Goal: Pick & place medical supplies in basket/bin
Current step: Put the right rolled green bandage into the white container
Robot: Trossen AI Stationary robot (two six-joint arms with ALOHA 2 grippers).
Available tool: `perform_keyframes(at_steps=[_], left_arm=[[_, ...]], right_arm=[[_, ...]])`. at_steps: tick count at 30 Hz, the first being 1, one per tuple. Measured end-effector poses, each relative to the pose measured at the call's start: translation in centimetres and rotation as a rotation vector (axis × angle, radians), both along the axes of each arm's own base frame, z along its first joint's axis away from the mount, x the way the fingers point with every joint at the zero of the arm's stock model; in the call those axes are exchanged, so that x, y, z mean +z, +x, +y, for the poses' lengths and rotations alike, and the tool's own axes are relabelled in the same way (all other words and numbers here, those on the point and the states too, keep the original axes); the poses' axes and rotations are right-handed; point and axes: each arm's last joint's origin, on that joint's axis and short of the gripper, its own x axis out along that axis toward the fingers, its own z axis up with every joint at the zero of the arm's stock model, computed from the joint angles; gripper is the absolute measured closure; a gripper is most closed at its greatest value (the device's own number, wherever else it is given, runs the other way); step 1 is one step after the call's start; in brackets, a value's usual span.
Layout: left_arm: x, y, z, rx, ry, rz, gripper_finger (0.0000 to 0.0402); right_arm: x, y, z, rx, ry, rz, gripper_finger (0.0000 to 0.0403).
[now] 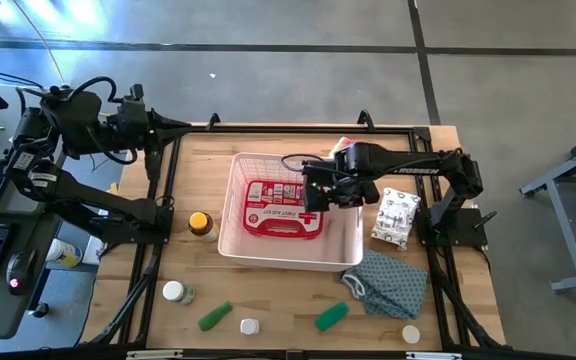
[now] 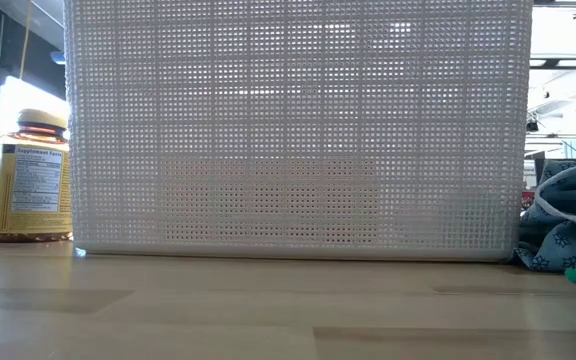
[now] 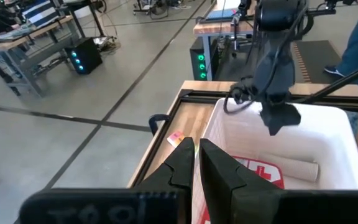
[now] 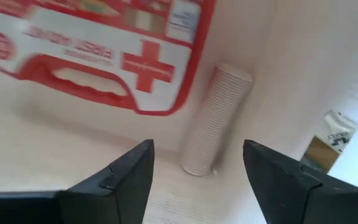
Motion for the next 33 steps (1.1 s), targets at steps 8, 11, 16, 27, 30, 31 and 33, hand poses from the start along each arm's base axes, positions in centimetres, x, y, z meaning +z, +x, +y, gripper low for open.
perform_keyframes(at_steps=[8,11,16,27,30,31,33], left_arm=[[0.0,-0.1,0.0,0.011,-0.031,-0.012,0.0339],[0.0,0.0,0.0,0.019,-0.048,-0.017,0.0339],[-0.2,1.3,0.2,0.077,-0.074,-0.009,0.0339],[-2.7,1.2,-0.4,-0.012,-0.377,0.205,0.0339],[-3.3,0.8,-1.0,-0.126,-0.527,0.298,0.0339],[-3.5,0.8,-1.2,-0.160,-0.592,0.317,0.0339],[-3.7,1.3,-1.4,-0.188,-0.711,0.352,0.0339]], right_arm=[[5.6,-3.1,-0.2,-0.020,-0.091,-0.084,0.0204],[7.2,-5.0,-0.2,0.017,-0.130,-0.141,0.0218],[8.7,-8.1,-0.2,0.055,-0.201,-0.200,0.0236],[10.1,-10.5,1.1,0.384,-0.187,-0.284,0.0242],[10.1,-10.5,1.4,0.477,-0.215,-0.287,0.0240],[10.1,-10.5,1.5,0.509,-0.229,-0.287,0.0240],[10.2,-10.4,1.5,0.570,-0.272,-0.292,0.0242]])
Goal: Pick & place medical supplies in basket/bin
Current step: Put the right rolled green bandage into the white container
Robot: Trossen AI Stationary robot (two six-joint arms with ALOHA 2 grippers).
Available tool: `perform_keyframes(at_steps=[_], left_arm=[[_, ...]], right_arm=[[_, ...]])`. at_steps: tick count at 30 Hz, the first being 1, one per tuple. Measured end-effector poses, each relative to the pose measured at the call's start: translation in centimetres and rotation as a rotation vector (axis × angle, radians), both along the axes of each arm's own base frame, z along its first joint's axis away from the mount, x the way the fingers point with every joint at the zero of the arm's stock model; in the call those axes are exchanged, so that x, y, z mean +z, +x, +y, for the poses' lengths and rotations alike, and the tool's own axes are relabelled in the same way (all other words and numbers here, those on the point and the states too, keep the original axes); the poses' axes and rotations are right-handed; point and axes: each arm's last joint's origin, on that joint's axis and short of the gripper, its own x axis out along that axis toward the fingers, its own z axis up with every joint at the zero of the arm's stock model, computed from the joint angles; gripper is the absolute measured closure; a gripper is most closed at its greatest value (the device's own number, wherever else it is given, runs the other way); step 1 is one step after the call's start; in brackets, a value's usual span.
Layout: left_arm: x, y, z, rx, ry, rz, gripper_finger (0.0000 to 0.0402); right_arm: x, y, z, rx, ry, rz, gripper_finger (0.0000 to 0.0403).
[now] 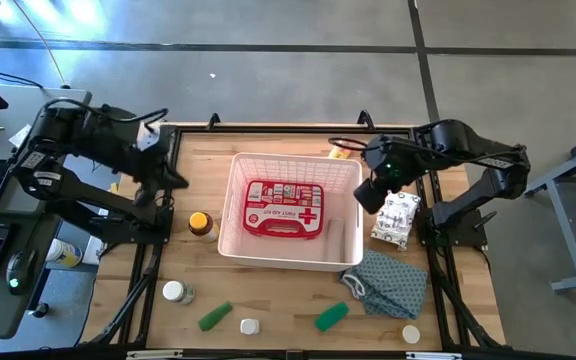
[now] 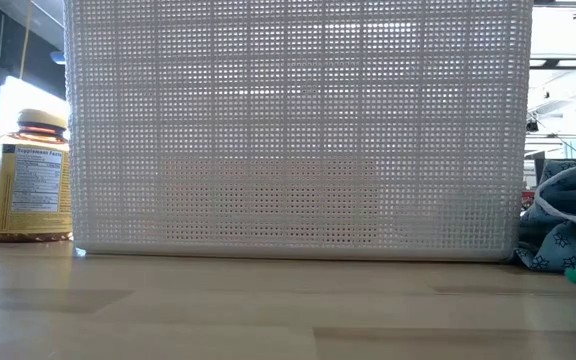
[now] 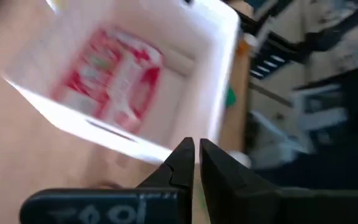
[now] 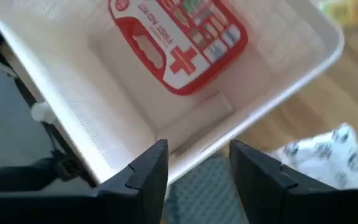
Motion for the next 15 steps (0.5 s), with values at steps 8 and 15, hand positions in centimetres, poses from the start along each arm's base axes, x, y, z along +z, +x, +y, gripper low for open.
perform_keyframes(at_steps=[8,15], left_arm=[[-2.0,3.3,-2.4,-0.123,-0.177,0.249,0.0367],[-5.5,6.5,-8.2,-0.214,-0.217,0.498,0.0344]], right_arm=[[0.0,0.0,0.0,0.243,-0.098,-0.001,0.0257],[0.4,-1.1,1.7,0.337,-0.107,-0.015,0.0265]])
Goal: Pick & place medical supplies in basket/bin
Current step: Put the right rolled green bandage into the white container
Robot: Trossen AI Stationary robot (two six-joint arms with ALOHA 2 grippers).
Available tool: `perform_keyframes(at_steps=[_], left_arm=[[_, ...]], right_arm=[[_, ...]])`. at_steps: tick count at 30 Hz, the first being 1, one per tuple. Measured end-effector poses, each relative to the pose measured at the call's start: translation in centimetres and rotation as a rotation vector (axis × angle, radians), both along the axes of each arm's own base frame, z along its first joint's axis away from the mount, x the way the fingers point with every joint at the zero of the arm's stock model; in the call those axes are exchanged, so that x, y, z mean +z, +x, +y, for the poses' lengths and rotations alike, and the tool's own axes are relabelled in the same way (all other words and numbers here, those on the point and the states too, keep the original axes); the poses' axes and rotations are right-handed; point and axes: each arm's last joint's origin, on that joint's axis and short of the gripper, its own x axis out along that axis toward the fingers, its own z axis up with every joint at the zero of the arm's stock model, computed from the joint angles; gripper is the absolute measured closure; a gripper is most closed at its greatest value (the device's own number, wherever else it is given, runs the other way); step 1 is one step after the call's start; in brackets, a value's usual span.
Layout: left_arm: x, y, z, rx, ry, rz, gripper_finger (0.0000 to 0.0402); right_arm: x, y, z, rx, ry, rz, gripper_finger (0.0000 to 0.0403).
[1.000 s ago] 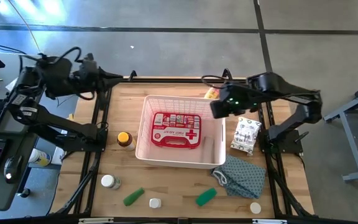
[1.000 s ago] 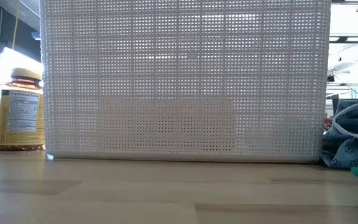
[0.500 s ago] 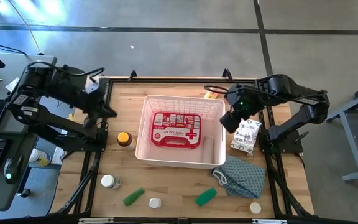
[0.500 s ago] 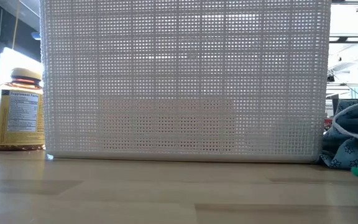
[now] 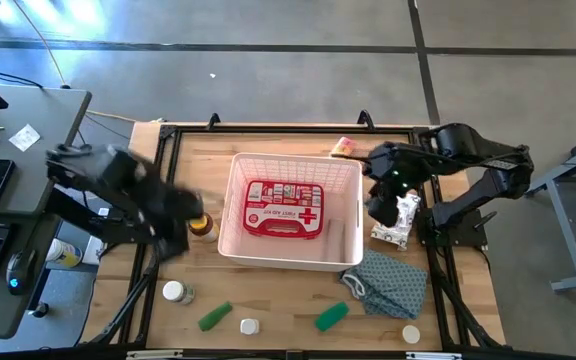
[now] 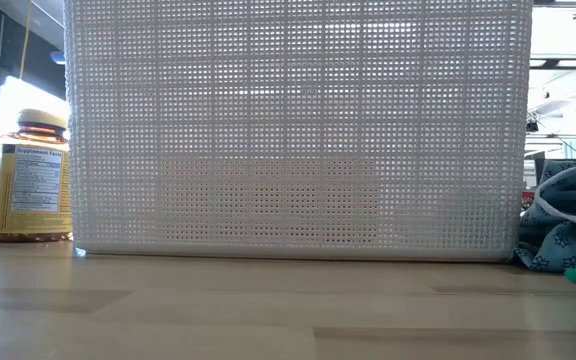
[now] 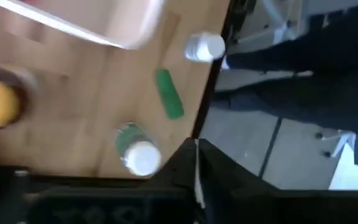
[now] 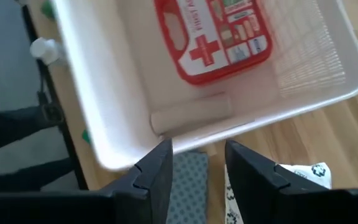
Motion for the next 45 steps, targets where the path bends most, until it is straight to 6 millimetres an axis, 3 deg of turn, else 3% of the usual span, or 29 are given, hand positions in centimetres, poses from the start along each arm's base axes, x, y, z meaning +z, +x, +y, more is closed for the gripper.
perform_keyframes(at_steps=[6,11,18,25,31,36,45], left_arm=[[-2.6,1.4,-4.0,0.067,0.071,0.071,0.0248],[-5.0,4.0,-5.9,0.135,0.099,0.163,0.0168],[-8.9,6.7,-9.0,0.060,0.174,0.292,0.0099],[-10.4,6.3,-12.1,0.032,0.265,0.238,0.0105],[-14.2,5.7,-14.6,0.111,0.201,0.217,0.0129],[-16.7,5.0,-15.0,0.198,0.197,0.243,0.0137],[-16.7,5.6,-15.6,0.229,0.120,0.197,0.0137]], right_arm=[[-0.6,-1.3,1.5,0.046,-0.028,-0.007,0.0264],[-2.6,-1.7,2.0,0.017,-0.026,0.001,0.0264],[-6.3,-1.6,4.0,0.049,0.214,0.032,0.0264],[-6.9,-2.8,7.1,-0.002,0.253,0.009,0.0263],[-5.3,-2.7,10.3,0.067,0.260,-0.245,0.0263],[-5.0,-1.2,12.2,0.226,0.268,-0.364,0.0263],[-8.3,2.6,15.5,0.348,0.236,-0.313,0.0263]])
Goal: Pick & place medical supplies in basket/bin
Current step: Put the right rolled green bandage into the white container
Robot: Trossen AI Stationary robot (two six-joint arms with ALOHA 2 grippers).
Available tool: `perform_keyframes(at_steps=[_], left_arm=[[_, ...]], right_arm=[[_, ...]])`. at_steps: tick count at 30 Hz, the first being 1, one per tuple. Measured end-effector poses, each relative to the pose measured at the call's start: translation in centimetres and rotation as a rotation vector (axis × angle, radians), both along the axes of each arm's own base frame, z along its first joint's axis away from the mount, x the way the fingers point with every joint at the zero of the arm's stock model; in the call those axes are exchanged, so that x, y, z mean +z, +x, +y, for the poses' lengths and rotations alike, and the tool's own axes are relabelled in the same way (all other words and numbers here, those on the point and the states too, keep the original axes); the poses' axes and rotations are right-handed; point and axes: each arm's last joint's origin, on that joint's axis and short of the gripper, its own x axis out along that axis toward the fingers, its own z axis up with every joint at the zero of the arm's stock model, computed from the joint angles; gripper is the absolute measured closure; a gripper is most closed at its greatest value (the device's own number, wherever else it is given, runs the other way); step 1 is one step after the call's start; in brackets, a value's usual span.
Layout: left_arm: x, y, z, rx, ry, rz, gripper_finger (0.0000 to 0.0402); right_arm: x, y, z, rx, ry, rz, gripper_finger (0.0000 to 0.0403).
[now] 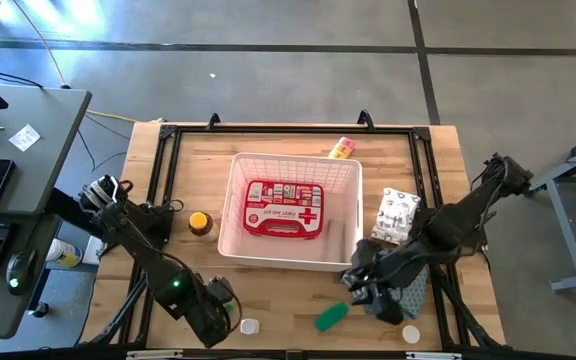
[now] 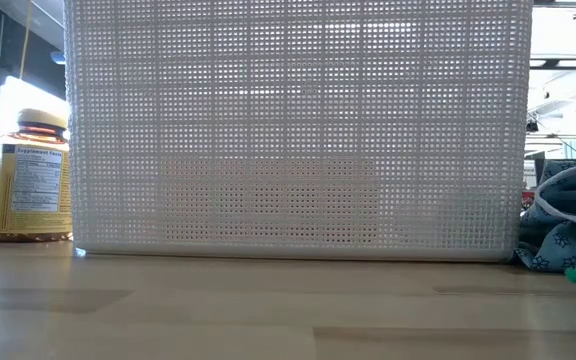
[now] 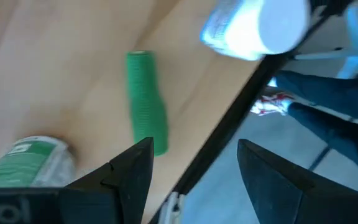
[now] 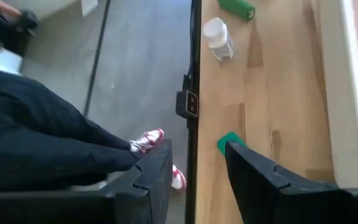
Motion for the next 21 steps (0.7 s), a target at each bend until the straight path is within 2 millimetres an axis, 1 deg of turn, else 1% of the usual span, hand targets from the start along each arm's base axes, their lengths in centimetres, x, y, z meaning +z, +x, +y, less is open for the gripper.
perform_keyframes(at_steps=[4,6,10,12,14,17,21], left_arm=[[0.3,0.4,-0.4,0.005,-0.041,-0.039,0.0141],[0.7,0.6,-0.6,0.021,-0.058,-0.062,0.0145],[1.8,1.0,-0.8,0.059,-0.082,-0.113,0.0155],[2.6,1.0,-1.1,0.061,-0.094,-0.145,0.0160],[3.3,1.0,-1.3,0.064,-0.091,-0.170,0.0166],[4.3,0.7,-1.9,0.062,-0.092,-0.214,0.0172],[5.0,0.2,-2.4,0.067,-0.082,-0.257,0.0180]], right_arm=[[-1.7,1.8,1.4,0.023,-0.047,-0.018,0.0263],[-2.5,2.8,2.2,0.023,-0.043,-0.045,0.0263],[-2.7,5.1,4.2,0.074,-0.083,-0.086,0.0263],[-2.7,5.9,5.3,0.112,-0.153,-0.086,0.0263],[-3.1,6.4,6.1,0.140,-0.249,-0.053,0.0263],[-4.4,6.8,7.0,0.169,-0.353,0.016,0.0263],[-6.1,6.7,8.2,0.202,-0.378,0.063,0.0263]])
